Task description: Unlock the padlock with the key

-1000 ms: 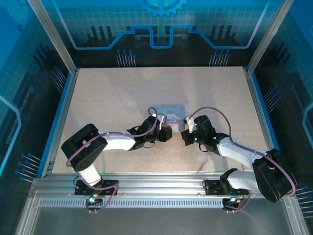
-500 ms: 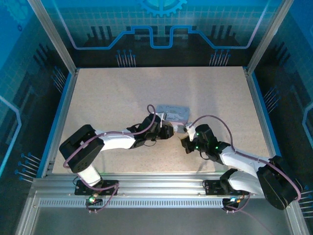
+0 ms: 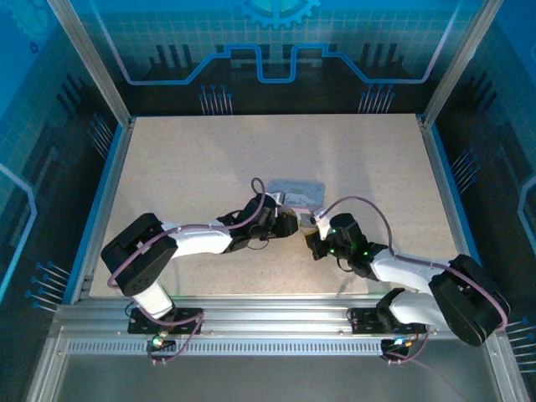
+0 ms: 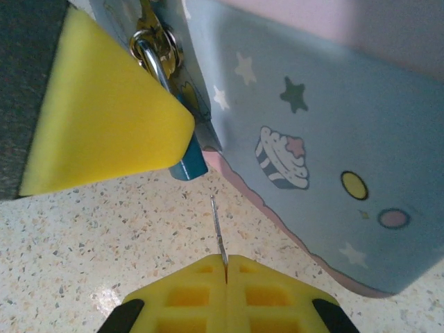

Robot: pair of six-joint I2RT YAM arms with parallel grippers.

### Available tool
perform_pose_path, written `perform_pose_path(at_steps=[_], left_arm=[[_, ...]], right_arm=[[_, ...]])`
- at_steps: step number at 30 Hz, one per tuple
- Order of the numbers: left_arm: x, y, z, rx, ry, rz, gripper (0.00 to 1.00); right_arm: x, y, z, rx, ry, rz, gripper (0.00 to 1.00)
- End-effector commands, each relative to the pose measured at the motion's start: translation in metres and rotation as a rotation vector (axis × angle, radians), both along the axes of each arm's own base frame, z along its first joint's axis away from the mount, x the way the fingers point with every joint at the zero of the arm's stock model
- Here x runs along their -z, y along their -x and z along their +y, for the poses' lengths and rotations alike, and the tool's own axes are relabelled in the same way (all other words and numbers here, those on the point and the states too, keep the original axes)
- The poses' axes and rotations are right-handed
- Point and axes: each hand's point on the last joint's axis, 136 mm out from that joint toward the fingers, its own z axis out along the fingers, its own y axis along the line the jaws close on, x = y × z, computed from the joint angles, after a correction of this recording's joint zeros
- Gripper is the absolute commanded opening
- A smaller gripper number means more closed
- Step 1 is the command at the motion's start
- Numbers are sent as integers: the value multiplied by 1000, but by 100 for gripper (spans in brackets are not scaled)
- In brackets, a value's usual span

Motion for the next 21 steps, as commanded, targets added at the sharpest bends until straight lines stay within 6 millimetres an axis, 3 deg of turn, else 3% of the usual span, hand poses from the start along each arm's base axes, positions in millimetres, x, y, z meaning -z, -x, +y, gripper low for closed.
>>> perform_pose_path(at_steps=[1,21], left_arm=[[-40,-8,-10,5,93,-68,24],[-43,-8,-7,-6,89,-78,23]], right_arm=[[-16,-10,12,-5,-39,-55,0],[-25,-9,13,9,-98,-84,0]])
